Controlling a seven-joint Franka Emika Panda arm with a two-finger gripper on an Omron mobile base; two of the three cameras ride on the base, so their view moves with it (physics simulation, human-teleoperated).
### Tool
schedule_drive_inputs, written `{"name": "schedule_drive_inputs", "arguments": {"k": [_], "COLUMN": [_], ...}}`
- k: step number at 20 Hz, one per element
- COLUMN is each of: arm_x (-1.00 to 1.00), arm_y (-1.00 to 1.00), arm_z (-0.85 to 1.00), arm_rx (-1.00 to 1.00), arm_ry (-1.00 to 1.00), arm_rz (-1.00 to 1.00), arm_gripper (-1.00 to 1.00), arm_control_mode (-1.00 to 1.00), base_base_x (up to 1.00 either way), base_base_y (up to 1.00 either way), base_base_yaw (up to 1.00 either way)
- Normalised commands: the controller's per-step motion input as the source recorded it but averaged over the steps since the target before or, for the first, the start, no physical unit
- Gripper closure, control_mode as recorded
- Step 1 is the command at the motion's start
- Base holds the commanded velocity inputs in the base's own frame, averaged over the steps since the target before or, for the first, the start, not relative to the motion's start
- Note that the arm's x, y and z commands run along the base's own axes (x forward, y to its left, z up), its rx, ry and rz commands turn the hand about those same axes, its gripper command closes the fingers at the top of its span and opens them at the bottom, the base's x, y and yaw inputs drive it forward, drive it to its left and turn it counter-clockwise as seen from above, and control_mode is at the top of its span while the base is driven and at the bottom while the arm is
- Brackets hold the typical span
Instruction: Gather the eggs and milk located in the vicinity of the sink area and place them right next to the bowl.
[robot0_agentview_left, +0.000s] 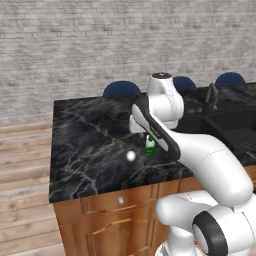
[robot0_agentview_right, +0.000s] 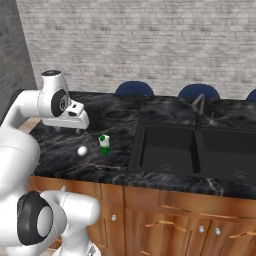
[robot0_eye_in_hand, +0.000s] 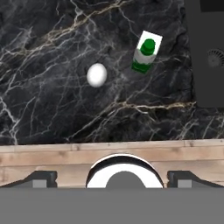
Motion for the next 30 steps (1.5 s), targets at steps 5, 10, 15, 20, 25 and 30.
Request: {"name": "schedule_drive_inputs", "arguments": {"k": [5,10,15,20,25,30], "arm_x": [0.07,0.28,0.30,0.24,0.20,0.16], "arm_y": [0.06,0.09,0.08,0.13,0.08,0.00], "arm_z": [-0.25,-0.24,-0.24,-0.29,-0.30,-0.30], "arm_rx": [0.00,0.00,0.00,0.00,0.00,0.00], "arm_ry": [0.00,0.00,0.00,0.00,0.00,0.00], "arm_rz": [-0.04,0.00,0.00,0.00,0.00,0.00], "arm_gripper": [-1.00,-1.00,-1.00,-1.00,-1.00,-1.00], "arm_control_mode": [-1.00,-1.00,-1.00,-1.00,-1.00,-1.00], "base_base_x": [0.00,0.00,0.00,0.00,0.00,0.00], "base_base_y": [0.00,0.00,0.00,0.00,0.00,0.00], "base_base_yaw": [0.00,0.00,0.00,0.00,0.00,0.00]}}
